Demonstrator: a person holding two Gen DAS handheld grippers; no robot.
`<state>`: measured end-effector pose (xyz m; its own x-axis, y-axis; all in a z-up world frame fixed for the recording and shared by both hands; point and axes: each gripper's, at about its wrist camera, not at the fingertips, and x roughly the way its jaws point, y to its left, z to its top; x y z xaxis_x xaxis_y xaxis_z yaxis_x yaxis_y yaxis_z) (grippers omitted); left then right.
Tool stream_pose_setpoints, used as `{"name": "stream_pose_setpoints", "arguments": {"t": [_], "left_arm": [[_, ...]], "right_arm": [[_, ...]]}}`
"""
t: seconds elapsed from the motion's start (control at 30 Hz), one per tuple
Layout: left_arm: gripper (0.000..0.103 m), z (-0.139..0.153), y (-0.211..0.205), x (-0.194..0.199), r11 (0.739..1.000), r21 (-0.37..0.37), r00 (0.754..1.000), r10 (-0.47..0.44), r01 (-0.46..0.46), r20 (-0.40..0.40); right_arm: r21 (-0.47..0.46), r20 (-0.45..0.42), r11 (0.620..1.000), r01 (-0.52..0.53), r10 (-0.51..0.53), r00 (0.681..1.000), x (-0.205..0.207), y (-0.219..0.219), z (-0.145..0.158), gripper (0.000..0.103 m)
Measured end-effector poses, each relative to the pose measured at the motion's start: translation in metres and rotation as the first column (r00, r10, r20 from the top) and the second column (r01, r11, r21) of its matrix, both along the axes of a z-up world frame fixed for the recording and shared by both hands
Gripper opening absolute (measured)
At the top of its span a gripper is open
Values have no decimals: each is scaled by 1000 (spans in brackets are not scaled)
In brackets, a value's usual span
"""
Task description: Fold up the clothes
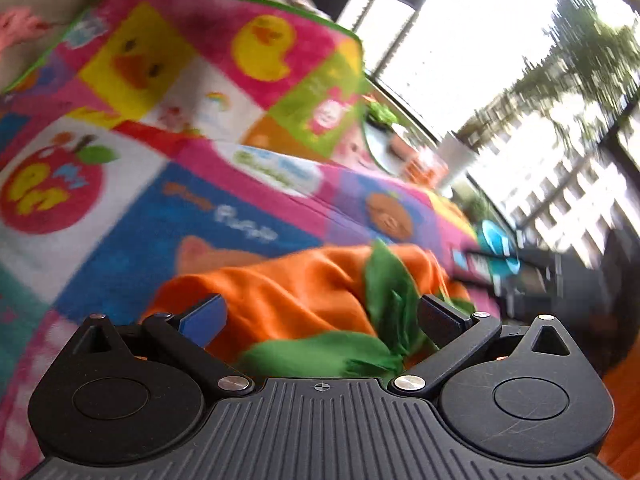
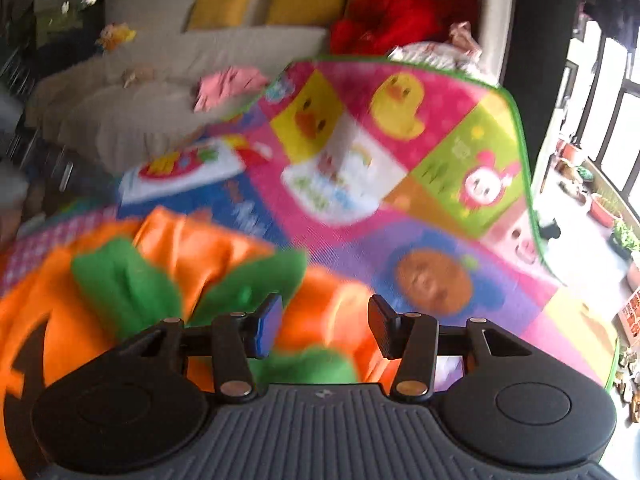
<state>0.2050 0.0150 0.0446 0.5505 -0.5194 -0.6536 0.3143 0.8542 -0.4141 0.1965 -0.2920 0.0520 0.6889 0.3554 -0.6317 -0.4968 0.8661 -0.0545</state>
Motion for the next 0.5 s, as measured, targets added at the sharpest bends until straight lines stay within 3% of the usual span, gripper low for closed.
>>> {"name": "stream_pose_setpoints", "arguments": {"t": [0.07,0.2,0.33,0.43,0.5], "left_arm": [[103,-7,-15,-3,998,24,998,-55,56,-7],[103,-25,-31,-10,987,-27,985,-160,158,-67],[103,-49,-36,-12,987,28,980,-153,158,-126],[103,-51,-35,-15,983,53,980,-167,173,-110],[103,-51,-35,-15,982,69,980,-170,178,-107]], "right_arm": [[26,-6,1000,2,-2,1000,16,2,5,48],[76,-113,991,-110,119,986,52,27,-3,51],[22,-196,979,-204,204,959,84,58,-30,59],[-4,-294,976,-218,207,933,102,63,-55,70],[59,-319,978,-200,209,925,104,55,-57,73]]}}
